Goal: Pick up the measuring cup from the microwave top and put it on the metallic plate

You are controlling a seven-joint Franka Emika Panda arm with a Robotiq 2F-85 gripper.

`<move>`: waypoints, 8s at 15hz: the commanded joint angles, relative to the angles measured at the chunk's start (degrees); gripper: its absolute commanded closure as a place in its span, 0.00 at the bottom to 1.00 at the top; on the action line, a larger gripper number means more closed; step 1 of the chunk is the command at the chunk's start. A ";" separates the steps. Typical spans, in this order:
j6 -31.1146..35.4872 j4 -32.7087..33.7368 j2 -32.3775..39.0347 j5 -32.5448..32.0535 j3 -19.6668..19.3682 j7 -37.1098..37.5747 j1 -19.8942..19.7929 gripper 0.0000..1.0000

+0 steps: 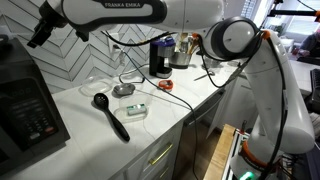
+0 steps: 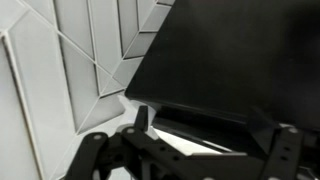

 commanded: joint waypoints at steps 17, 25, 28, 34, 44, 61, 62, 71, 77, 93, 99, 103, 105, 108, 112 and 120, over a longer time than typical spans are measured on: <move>-10.08 5.00 3.71 -24.35 -4.91 -24.88 3.70 0.00; -4.72 5.62 3.92 -28.99 -6.75 -23.66 4.69 0.00; 4.87 3.03 4.42 -25.75 -1.24 -32.94 0.87 0.00; 10.15 -0.86 5.23 -20.14 8.63 -48.69 -5.99 0.00; 22.28 9.07 10.51 -36.42 -12.08 -32.21 4.20 0.00; 33.22 19.44 21.08 -19.61 -13.09 -30.42 8.59 0.80; 32.91 19.64 21.29 -19.86 -12.17 -31.13 8.63 0.79; 32.16 24.08 23.40 -20.40 -12.02 -34.23 9.49 0.58; 31.46 26.48 24.67 -20.41 -12.50 -36.07 9.87 0.96; 12.83 29.55 13.62 -25.29 -26.77 -25.52 14.38 1.00; -10.59 23.89 3.48 -30.34 -29.37 -23.26 18.81 1.00; -25.88 18.60 -2.37 -31.93 -29.48 -20.92 22.09 1.00; -32.99 15.15 -5.51 -31.15 -28.85 -19.23 23.12 1.00; -41.72 8.46 -10.84 -28.27 -27.29 -15.92 23.52 1.00; -47.72 -0.68 -17.71 -20.70 -25.15 -10.04 21.97 1.00; -47.68 0.00 -17.41 -19.60 -25.91 -9.11 22.17 0.98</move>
